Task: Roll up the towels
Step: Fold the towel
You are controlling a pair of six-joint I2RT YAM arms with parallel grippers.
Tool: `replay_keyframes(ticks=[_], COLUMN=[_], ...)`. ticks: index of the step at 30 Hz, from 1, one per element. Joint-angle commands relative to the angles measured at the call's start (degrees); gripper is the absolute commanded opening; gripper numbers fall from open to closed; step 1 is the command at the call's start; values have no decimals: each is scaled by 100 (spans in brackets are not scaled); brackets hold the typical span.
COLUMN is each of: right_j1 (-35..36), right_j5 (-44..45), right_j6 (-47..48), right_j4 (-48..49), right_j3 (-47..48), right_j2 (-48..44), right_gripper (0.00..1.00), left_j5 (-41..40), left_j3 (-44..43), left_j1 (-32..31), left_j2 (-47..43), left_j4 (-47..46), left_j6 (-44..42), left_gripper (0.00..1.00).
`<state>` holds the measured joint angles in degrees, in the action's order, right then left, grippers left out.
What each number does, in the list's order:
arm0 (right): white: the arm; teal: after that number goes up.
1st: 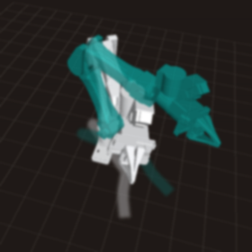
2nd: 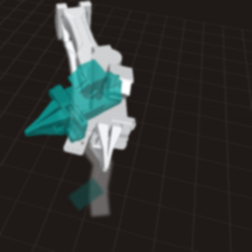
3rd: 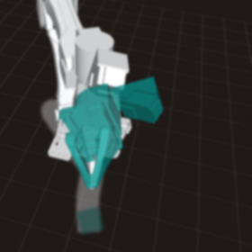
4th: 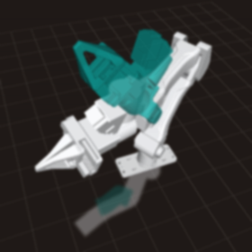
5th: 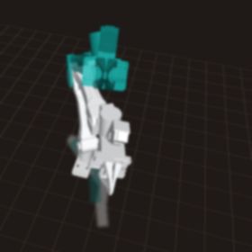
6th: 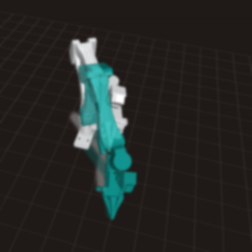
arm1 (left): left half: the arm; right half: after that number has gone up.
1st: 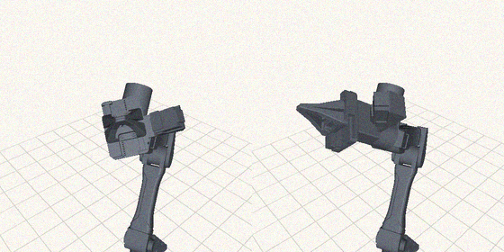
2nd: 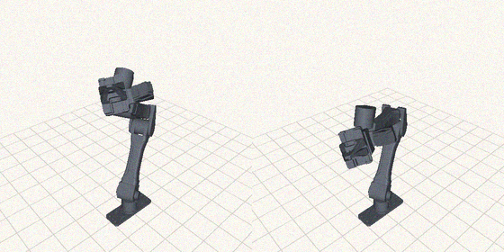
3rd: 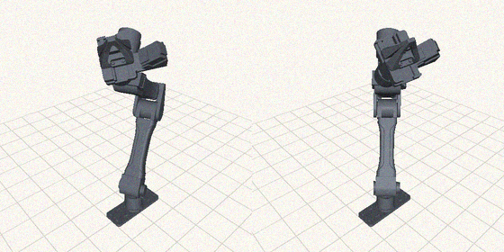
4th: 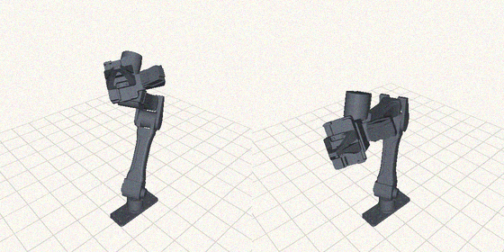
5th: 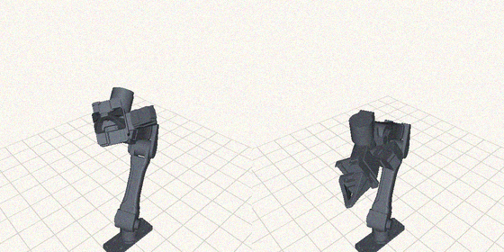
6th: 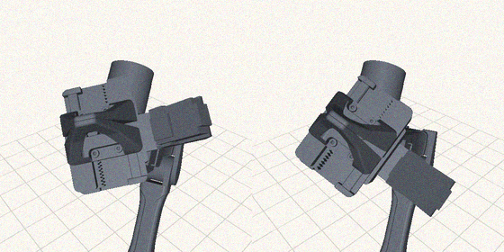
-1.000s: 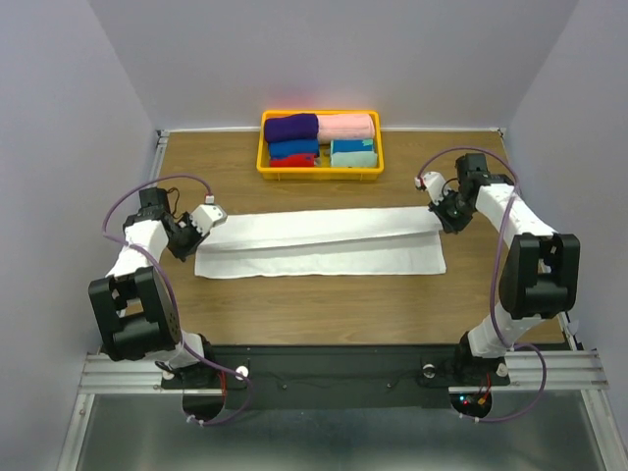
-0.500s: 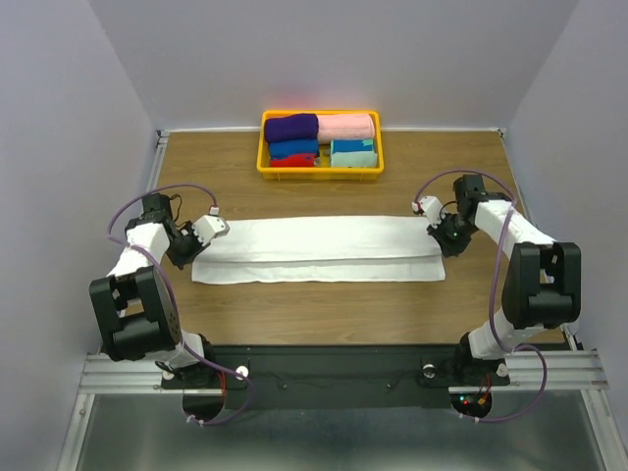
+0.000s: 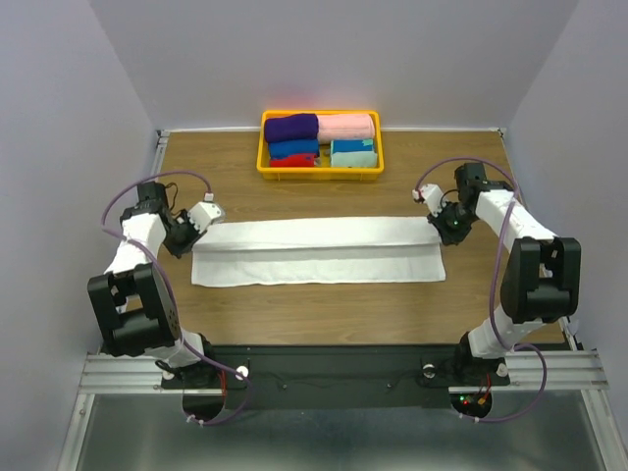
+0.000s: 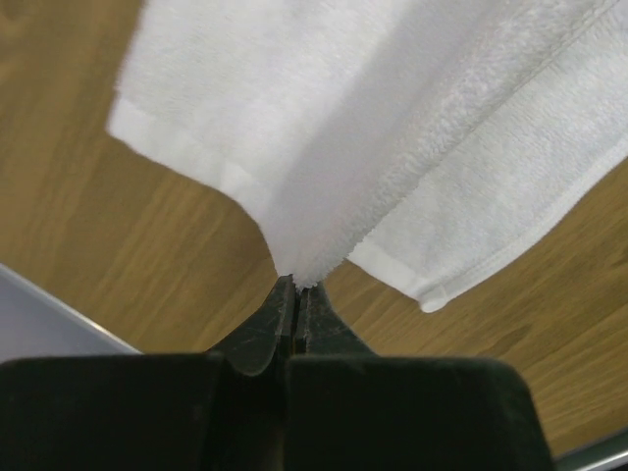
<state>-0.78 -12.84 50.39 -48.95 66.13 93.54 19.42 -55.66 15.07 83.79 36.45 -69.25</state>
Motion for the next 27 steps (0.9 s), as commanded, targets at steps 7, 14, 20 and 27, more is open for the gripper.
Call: replay_keyframes(ticks=[7, 14, 20, 27], right_j1=[-63, -63, -54, -45], right_j5=[97, 159, 18, 27], right_j6=[225, 428, 331, 314], right_j4=[-624, -458, -203, -89], right_j3=[463, -346, -548, -689], right_j2=[-828, -759, -319, -37], right_gripper=[0, 1, 1, 1], left_j5=[45, -263, -509, -545], left_j3=[-763, 133, 767, 794], left_j1=[171, 216, 216, 198], left_j2=[-521, -680, -337, 85], left_j4=[952, 707, 328, 135], left_j6=[-307, -554, -616, -449], left_gripper=[0, 0, 0, 0])
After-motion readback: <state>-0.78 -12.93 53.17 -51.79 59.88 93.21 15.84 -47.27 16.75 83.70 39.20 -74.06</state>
